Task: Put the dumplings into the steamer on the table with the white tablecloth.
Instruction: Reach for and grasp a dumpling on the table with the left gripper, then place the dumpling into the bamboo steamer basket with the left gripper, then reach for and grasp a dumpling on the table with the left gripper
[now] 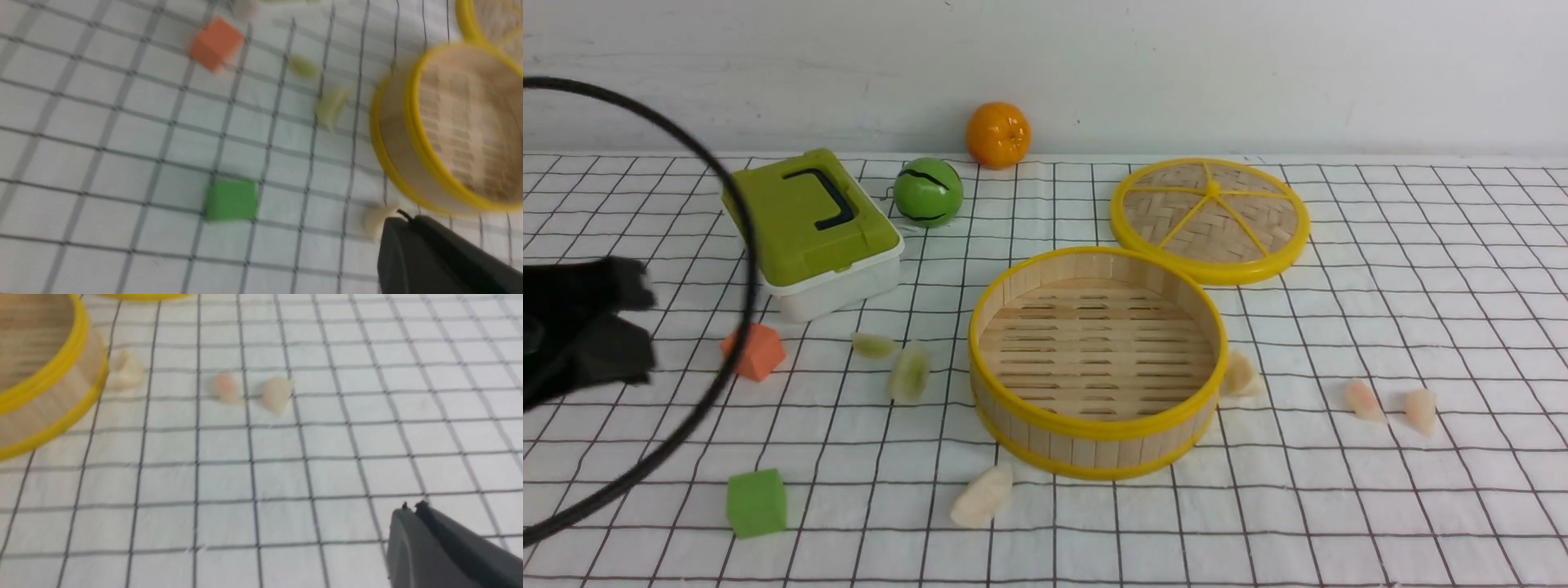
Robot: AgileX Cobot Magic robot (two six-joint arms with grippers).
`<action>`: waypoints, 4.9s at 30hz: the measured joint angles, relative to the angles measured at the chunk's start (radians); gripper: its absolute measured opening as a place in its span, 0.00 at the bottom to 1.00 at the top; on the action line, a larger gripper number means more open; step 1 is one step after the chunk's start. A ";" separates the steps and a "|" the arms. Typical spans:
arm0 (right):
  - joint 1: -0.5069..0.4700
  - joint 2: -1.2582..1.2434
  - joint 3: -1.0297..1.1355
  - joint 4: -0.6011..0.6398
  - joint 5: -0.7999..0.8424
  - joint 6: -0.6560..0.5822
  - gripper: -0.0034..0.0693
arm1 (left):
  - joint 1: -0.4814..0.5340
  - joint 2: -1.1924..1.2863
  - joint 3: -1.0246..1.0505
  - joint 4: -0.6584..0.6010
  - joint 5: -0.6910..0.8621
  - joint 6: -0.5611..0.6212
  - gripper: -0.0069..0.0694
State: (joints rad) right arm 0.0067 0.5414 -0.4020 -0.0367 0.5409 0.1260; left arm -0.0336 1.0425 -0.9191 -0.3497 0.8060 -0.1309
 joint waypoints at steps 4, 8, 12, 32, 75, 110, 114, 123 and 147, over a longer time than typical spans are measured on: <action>0.108 0.081 0.000 0.124 0.038 -0.134 0.04 | -0.011 0.263 -0.136 -0.171 0.185 0.181 0.07; 0.192 0.140 0.000 0.167 0.015 -0.204 0.04 | -0.086 0.453 -0.310 -0.092 0.219 0.160 0.07; 0.228 0.178 0.000 0.169 -0.034 -0.228 0.04 | -0.192 0.623 -0.470 0.074 0.214 0.066 0.07; 0.231 0.187 -0.001 0.162 -0.031 -0.243 0.05 | -0.226 1.105 -0.773 0.283 0.064 -0.046 0.46; 0.231 0.187 -0.001 0.161 -0.050 -0.242 0.09 | -0.227 1.089 -0.788 0.250 0.117 0.011 0.50; 0.231 0.187 -0.001 0.165 -0.058 -0.241 0.14 | -0.437 1.135 -1.037 0.112 0.068 -0.047 0.41; 0.231 0.187 -0.001 0.173 -0.058 -0.241 0.14 | -0.464 1.204 -1.034 0.235 0.000 -0.136 0.41; 0.231 0.187 -0.001 0.180 -0.057 -0.241 0.15 | -0.465 1.217 -1.036 0.314 -0.017 -0.219 0.41; 0.231 0.187 -0.001 0.192 -0.057 -0.240 0.18 | -0.289 1.041 -1.214 0.411 0.425 -0.173 0.52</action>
State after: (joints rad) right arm 0.2381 0.7288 -0.4031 0.1552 0.4840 -0.1143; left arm -0.3227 2.0839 -2.1333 0.0616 1.2314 -0.3038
